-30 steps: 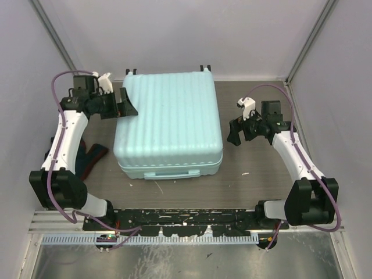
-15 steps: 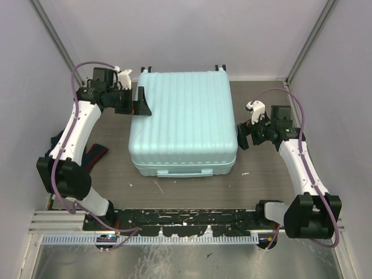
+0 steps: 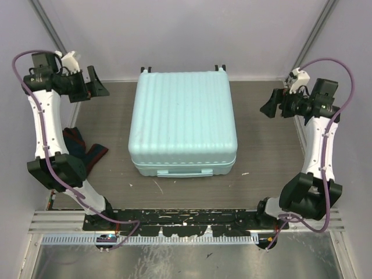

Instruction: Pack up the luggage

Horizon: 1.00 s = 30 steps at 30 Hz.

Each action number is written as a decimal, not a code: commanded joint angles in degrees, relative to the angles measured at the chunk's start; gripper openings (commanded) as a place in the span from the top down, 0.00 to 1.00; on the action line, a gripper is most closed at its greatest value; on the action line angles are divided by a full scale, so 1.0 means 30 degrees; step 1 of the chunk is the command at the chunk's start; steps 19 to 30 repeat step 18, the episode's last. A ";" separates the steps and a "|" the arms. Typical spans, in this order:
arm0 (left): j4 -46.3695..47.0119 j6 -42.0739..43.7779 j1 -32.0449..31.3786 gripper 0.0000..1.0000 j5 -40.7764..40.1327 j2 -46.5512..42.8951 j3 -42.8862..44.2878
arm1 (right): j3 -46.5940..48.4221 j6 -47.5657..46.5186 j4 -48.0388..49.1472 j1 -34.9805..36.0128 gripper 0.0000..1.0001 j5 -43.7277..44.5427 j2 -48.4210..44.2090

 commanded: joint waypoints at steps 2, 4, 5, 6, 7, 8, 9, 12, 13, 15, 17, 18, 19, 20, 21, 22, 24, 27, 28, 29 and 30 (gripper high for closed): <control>-0.0963 0.0959 0.1673 0.02 -0.0378 0.0649 -0.0578 | 0.1147 0.2517 0.0483 -0.1357 0.00 -0.2250 0.1587; -0.0615 0.1122 0.2020 0.02 -0.0606 0.0555 -0.1712 | 0.0622 0.2930 0.0920 -0.1765 0.00 -0.2318 0.1859; -0.0260 0.1194 0.2140 0.02 -0.0713 0.0365 -0.2702 | 0.0323 0.3077 0.1099 -0.1908 0.00 -0.2316 0.1933; 0.0037 0.1265 0.2166 0.02 -0.0851 0.0206 -0.3392 | -0.0004 0.3175 0.1275 -0.2080 0.00 -0.2330 0.2001; 0.0250 0.1402 0.2166 0.02 -0.1037 0.0127 -0.4010 | -0.0301 0.3246 0.1366 -0.2197 0.00 -0.2343 0.2042; 0.0347 0.1537 0.2158 0.02 -0.1192 0.0096 -0.4438 | -0.0558 0.3240 0.1451 -0.2266 0.00 -0.2322 0.2051; 0.0380 0.1641 0.2165 0.02 -0.1318 0.0062 -0.4759 | -0.0784 0.3265 0.1517 -0.2278 0.00 -0.2287 0.2052; 0.0581 0.1789 0.2165 0.02 -0.1625 0.0020 -0.5356 | -0.1238 0.3279 0.1649 -0.2276 0.00 -0.2193 0.1981; 0.0659 0.1790 0.2166 0.02 -0.1720 0.0024 -0.5390 | -0.1316 0.3296 0.1677 -0.2298 0.00 -0.2161 0.1967; 0.0579 0.1762 0.2178 0.02 -0.1768 0.0190 -0.5227 | -0.1400 0.3241 0.1685 -0.2286 0.00 -0.2233 0.1957; 0.0458 0.1763 0.2166 0.02 -0.1866 0.0439 -0.4832 | -0.1364 0.3139 0.1657 -0.2303 0.00 -0.2242 0.1936; 0.0285 0.1783 0.2162 0.02 -0.1867 0.0592 -0.4581 | -0.1346 0.3069 0.1656 -0.2283 0.00 -0.2207 0.1935; 0.0285 0.1783 0.2162 0.02 -0.1867 0.0592 -0.4581 | -0.1346 0.3069 0.1656 -0.2283 0.00 -0.2207 0.1935; 0.0285 0.1783 0.2162 0.02 -0.1867 0.0592 -0.4581 | -0.1346 0.3069 0.1656 -0.2283 0.00 -0.2207 0.1935; 0.0285 0.1783 0.2162 0.02 -0.1867 0.0592 -0.4581 | -0.1346 0.3069 0.1656 -0.2283 0.00 -0.2207 0.1935; 0.0285 0.1783 0.2162 0.02 -0.1867 0.0592 -0.4581 | -0.1346 0.3069 0.1656 -0.2283 0.00 -0.2207 0.1935; 0.0285 0.1783 0.2162 0.02 -0.1867 0.0592 -0.4581 | -0.1346 0.3069 0.1656 -0.2283 0.00 -0.2207 0.1935; 0.0285 0.1783 0.2162 0.02 -0.1867 0.0592 -0.4581 | -0.1346 0.3069 0.1656 -0.2283 0.00 -0.2207 0.1935; 0.0285 0.1783 0.2162 0.02 -0.1867 0.0592 -0.4581 | -0.1346 0.3069 0.1656 -0.2283 0.00 -0.2207 0.1935; 0.0285 0.1783 0.2162 0.02 -0.1867 0.0592 -0.4581 | -0.1346 0.3069 0.1656 -0.2283 0.00 -0.2207 0.1935; 0.0285 0.1783 0.2162 0.02 -0.1867 0.0592 -0.4581 | -0.1346 0.3069 0.1656 -0.2283 0.00 -0.2207 0.1935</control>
